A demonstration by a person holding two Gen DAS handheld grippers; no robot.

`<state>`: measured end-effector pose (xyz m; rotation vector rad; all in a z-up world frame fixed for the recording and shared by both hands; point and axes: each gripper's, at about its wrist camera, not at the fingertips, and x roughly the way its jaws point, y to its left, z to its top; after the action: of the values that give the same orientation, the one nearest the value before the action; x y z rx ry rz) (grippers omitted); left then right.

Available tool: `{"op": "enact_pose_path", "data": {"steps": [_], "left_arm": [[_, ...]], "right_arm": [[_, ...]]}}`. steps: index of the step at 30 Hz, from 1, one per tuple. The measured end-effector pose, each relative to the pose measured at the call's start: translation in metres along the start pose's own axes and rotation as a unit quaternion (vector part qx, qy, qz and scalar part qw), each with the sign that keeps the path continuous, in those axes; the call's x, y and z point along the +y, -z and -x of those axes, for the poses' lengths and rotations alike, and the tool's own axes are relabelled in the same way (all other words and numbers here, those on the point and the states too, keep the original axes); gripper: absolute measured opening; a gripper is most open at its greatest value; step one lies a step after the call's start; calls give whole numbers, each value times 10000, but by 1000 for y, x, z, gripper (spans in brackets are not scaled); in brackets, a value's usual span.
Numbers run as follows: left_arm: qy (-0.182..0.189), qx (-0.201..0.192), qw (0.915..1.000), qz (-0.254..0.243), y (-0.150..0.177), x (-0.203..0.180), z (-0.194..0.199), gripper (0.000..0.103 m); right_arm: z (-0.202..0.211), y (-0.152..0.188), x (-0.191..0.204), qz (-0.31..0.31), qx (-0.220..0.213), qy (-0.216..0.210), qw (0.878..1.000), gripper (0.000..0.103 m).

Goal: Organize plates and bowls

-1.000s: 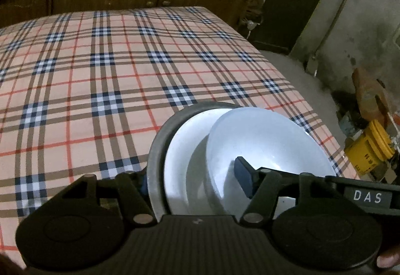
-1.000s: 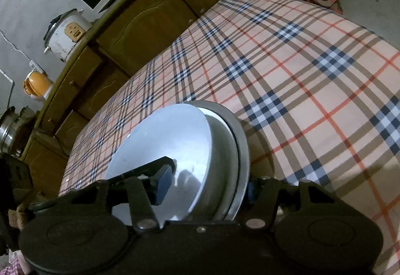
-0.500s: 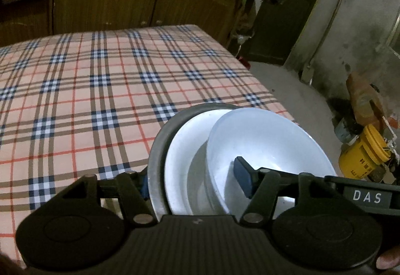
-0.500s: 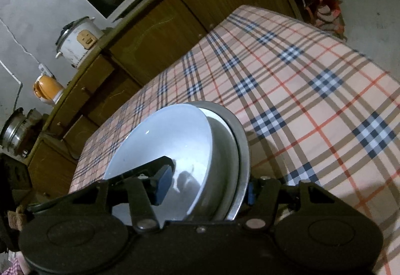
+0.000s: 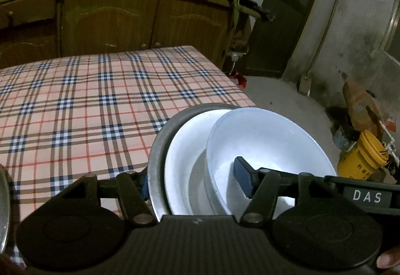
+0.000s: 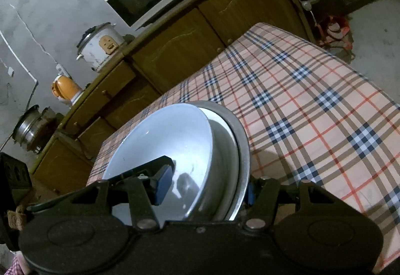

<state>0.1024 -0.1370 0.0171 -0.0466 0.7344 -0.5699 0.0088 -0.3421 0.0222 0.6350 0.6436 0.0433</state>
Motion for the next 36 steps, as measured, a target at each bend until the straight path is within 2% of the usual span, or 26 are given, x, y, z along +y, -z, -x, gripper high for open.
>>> {"op": "enact_pose_path", "data": {"steps": [14, 36], "left_arm": [[-109, -265, 9996, -14, 10, -5, 33, 63], [-309, -439, 9985, 56, 26, -3, 64, 63]], "right_arm": [[28, 14, 19, 198, -120, -181, 9996, 70], [41, 32, 38, 391, -60, -384, 9985, 70]]}}
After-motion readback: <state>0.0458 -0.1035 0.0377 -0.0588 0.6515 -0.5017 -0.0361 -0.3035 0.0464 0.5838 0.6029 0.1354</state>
